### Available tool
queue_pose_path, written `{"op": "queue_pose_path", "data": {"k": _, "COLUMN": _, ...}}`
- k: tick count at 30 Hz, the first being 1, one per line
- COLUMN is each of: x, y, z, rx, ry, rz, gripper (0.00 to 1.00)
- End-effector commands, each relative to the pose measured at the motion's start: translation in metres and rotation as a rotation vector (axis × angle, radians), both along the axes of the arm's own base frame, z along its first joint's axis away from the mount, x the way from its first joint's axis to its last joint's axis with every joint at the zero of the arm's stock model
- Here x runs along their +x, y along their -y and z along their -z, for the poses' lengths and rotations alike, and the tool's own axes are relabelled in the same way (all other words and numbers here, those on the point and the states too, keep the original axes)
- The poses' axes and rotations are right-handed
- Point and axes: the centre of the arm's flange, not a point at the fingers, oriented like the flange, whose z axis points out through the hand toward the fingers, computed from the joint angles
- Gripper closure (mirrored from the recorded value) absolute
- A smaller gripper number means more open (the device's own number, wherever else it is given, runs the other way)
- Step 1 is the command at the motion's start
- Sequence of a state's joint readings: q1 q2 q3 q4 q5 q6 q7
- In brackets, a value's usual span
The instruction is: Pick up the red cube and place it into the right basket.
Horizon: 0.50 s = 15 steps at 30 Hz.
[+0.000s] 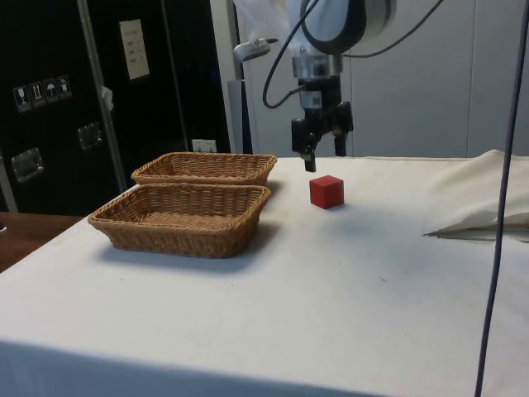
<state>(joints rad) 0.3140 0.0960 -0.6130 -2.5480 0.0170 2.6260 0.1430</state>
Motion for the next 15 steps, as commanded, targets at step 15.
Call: {"op": "queue_pose_path", "data": {"k": 15, "x": -0.004, "y": 0.009, "z": 0.027, "rx": -0.003, "ry": 0.045, "rz": 0.043, "gripper": 0.0}}
